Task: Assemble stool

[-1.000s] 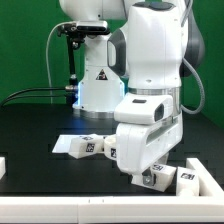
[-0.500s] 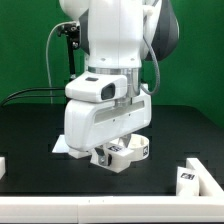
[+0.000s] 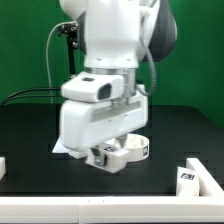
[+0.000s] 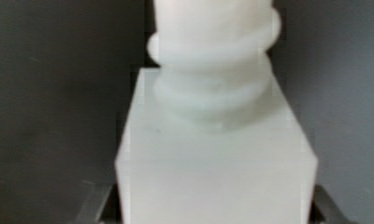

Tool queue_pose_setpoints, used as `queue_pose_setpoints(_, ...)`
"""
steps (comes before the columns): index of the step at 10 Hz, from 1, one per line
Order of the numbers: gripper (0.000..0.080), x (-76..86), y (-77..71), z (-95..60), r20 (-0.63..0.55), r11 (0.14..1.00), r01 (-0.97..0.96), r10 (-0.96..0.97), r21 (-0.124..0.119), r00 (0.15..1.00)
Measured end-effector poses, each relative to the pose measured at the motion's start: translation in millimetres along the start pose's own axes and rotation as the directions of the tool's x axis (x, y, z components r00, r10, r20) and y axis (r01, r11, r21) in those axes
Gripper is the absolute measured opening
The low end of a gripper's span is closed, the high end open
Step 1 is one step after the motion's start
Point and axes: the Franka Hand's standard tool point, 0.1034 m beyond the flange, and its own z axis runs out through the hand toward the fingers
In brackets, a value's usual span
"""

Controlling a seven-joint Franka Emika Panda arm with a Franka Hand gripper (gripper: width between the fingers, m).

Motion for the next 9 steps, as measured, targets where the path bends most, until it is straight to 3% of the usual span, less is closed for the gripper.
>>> queue_pose_setpoints(2, 0.0320, -45.8, 11.1, -2.2, 0.020, 0.987, -0.159, 0.158, 0.015, 0.987)
queue_pose_setpoints(3, 0.0320, -51.6, 17.7, -4.8, 0.037, 0.986, -0.161, 0.160, 0.032, 0.986)
queue_pose_setpoints(4, 0.0320, -36.8, 35.0, -20.1, 0.016, 0.990, -0.140, 0.139, 0.012, 0.990)
queue_pose_setpoints(5, 0.0320, -36.9, 33.3, -17.0, 0.008, 0.990, -0.138, 0.138, 0.003, 0.990)
queue_pose_setpoints(6, 0.0320, -40.0, 29.8, -13.6, 0.016, 0.990, -0.139, 0.139, 0.011, 0.990)
queue_pose_setpoints(7, 0.0320, -41.9, 35.0, -14.8, 0.012, 0.988, -0.156, 0.156, 0.009, 0.988)
queue_pose_setpoints(8, 0.0320, -52.5, 49.0, -16.0, 0.007, 0.978, -0.206, 0.206, 0.003, 0.978)
queue_pose_setpoints(9, 0.0320, -73.7, 59.6, -15.0, -0.012, 0.954, -0.300, 0.300, -0.012, 0.954)
